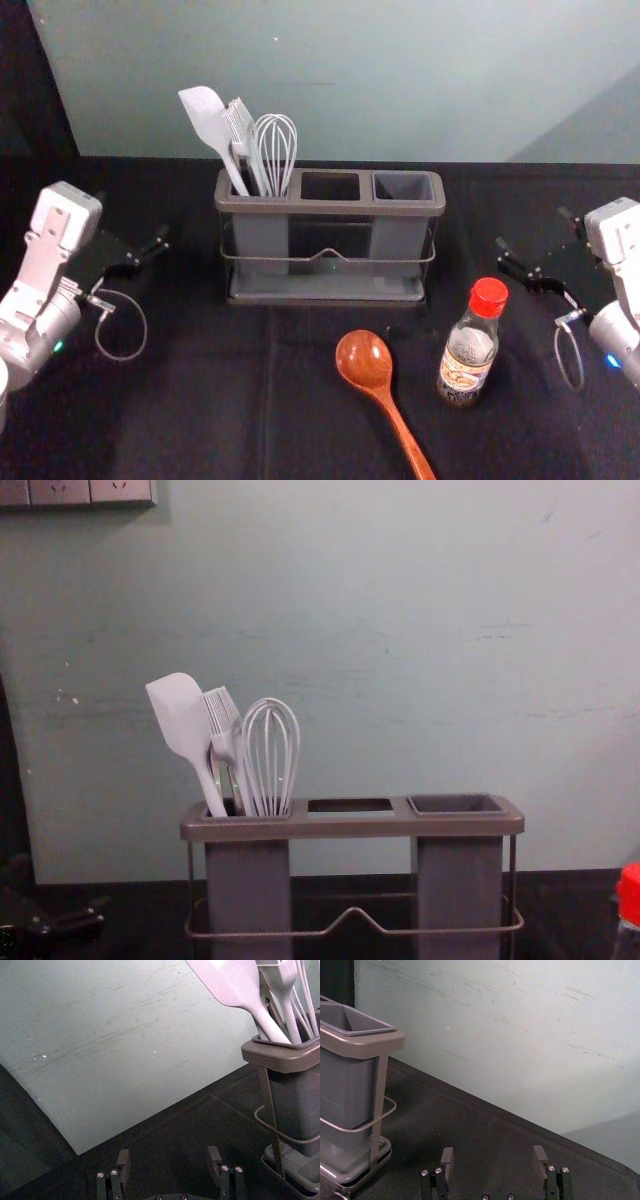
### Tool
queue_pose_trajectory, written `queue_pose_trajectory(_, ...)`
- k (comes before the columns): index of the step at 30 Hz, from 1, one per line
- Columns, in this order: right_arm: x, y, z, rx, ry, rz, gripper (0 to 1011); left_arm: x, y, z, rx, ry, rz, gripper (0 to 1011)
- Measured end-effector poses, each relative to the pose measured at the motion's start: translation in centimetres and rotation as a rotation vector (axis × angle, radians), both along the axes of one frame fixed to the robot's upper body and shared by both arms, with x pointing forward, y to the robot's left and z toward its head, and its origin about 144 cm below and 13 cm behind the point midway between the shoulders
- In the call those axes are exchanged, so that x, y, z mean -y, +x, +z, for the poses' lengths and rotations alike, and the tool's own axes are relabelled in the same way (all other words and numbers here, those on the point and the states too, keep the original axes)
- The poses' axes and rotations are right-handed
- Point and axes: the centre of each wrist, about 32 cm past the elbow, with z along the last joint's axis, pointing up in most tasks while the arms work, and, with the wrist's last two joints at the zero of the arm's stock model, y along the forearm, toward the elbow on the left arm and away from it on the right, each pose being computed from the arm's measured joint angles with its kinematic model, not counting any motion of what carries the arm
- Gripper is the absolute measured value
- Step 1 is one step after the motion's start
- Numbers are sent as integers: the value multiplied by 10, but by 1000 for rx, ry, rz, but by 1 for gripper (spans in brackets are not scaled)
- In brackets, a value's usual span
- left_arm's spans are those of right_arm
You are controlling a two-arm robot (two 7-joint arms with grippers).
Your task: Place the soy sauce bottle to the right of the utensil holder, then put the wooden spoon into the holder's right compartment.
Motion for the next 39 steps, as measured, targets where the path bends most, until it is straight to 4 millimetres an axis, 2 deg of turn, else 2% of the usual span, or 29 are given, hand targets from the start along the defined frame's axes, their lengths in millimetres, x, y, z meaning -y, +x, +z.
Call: queue_pose_trajectory(39, 0, 0, 0, 0, 0, 0, 1002, 0, 0, 0, 0, 0, 0, 1005)
